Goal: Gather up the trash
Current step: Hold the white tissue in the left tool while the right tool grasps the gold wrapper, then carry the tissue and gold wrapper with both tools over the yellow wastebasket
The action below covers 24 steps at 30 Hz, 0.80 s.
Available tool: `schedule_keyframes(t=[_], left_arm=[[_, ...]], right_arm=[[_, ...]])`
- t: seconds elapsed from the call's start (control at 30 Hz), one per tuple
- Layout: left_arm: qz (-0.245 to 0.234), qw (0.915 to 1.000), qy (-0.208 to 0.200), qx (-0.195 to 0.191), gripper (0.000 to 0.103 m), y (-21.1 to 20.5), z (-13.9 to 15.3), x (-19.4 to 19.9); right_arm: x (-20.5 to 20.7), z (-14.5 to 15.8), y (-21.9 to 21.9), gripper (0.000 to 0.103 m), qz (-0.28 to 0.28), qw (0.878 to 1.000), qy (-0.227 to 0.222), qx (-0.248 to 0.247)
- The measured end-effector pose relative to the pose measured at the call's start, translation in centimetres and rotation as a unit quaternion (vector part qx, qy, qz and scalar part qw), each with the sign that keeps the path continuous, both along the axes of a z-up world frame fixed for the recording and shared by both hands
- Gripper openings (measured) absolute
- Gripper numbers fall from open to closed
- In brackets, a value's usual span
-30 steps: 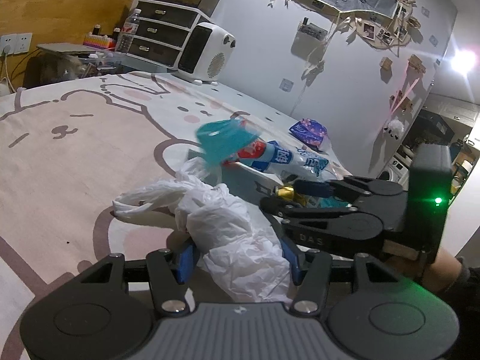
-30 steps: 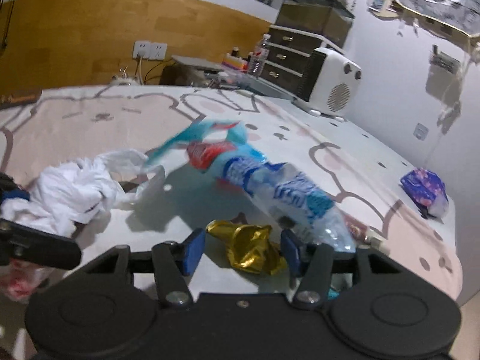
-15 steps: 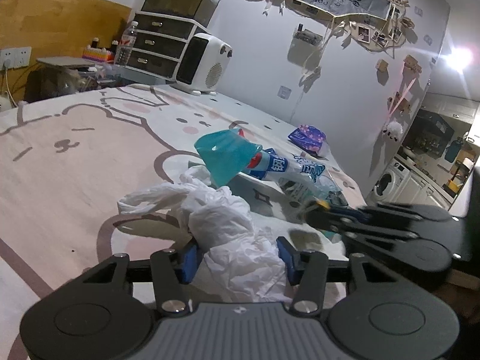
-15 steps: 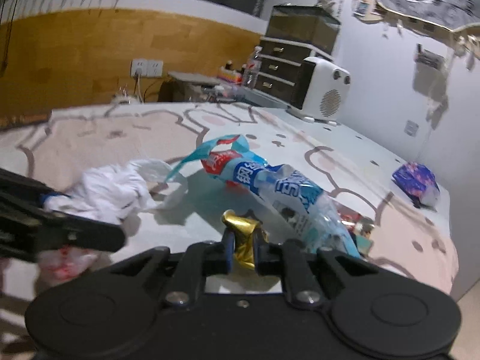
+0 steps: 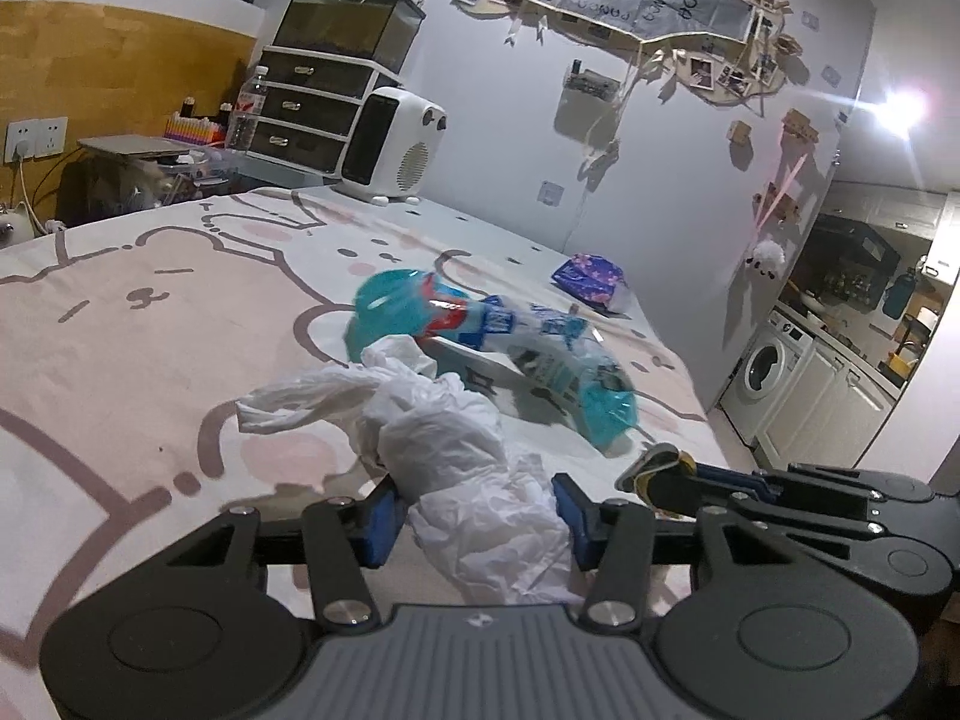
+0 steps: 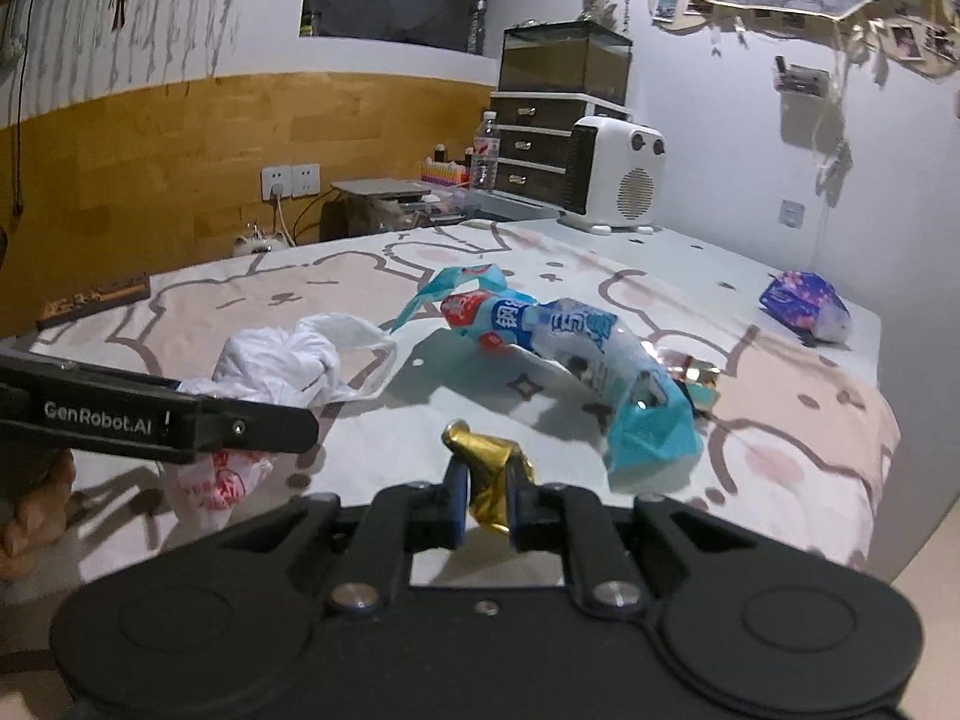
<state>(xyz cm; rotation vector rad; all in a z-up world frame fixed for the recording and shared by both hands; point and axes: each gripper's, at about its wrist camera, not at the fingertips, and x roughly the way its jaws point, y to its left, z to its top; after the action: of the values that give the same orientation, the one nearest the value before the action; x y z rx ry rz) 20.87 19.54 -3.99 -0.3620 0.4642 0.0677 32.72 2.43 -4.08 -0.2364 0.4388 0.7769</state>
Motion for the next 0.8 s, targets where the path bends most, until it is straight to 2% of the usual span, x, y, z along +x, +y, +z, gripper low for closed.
schedule_keyframes(t=[0.13, 0.47, 0.8], left_arm=[[-0.005, 0.9999, -0.007, 0.008, 0.052, -1.8, 0.7, -1.4], [-0.021, 0.9981, -0.006, 0.057, 0.052, -7.0, 1.4, -3.4], [-0.061, 0.9937, -0.027, 0.09, 0.052, -12.8, 2.9, -5.2]], right_arm=[[-1.7, 0.4, -2.4, 0.013, -0.017, 1.0, 0.007, 0.017], [-5.7, 1.6, -9.0, 0.013, -0.068, 0.996, 0.01, 0.05], [-9.6, 2.6, -15.5, 0.013, -0.107, 0.991, -0.008, 0.085]])
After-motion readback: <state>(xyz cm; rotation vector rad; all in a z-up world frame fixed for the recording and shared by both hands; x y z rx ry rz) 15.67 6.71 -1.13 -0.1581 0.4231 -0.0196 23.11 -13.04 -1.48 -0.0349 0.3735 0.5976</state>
